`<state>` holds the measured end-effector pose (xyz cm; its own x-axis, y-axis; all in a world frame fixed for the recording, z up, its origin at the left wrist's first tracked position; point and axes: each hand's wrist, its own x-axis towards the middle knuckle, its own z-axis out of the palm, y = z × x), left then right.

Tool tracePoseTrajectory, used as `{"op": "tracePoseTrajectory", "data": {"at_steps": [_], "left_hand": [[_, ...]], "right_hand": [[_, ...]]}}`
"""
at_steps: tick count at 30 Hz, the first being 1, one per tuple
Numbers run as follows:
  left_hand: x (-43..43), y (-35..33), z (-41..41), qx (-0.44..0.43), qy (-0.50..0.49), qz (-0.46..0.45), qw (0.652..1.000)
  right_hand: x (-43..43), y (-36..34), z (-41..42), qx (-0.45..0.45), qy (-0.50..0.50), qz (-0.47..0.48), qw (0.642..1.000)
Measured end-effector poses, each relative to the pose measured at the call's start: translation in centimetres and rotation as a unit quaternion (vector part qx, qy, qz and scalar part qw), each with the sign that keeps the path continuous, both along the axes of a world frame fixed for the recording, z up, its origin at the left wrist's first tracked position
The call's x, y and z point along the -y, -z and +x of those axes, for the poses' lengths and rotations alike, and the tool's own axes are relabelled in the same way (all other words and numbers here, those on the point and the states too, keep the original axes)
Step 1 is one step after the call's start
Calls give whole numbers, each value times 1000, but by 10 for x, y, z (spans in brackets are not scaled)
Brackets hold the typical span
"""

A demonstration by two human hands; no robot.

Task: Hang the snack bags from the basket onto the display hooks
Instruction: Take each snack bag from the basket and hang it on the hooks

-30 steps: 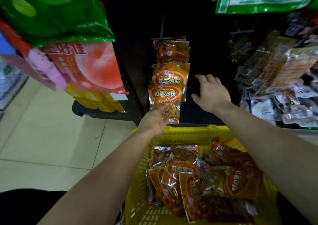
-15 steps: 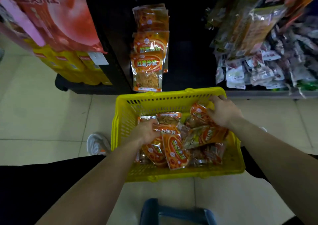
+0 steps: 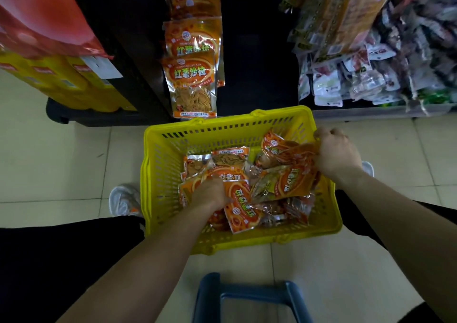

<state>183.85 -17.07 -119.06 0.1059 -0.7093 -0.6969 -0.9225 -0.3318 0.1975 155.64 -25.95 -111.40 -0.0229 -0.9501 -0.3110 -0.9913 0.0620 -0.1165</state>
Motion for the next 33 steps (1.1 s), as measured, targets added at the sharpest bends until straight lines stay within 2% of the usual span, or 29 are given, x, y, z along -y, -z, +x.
{"op": "tracePoseTrajectory", "data": {"at_steps": [4, 8, 13, 21, 29, 33], "left_hand": [[-2, 5, -1, -24, -2, 0, 1000], [-2, 3, -7, -85, -56, -49, 994], [10, -16, -4, -140, -69, -97, 983], [46, -123, 40, -151, -79, -200, 965], [48, -237, 83, -117, -28, -310, 943], [47, -261, 90, -134, -53, -332, 932]], "right_hand": [[-3, 1, -3, 29, 2, 20, 999], [-4, 1, 0, 78, 18, -24, 996], [3, -14, 5, 164, 53, -50, 984], [29, -84, 42, 306, 22, -67, 949], [28, -172, 72, 373, -73, -33, 924], [17, -195, 80, 384, -89, -19, 919]]}}
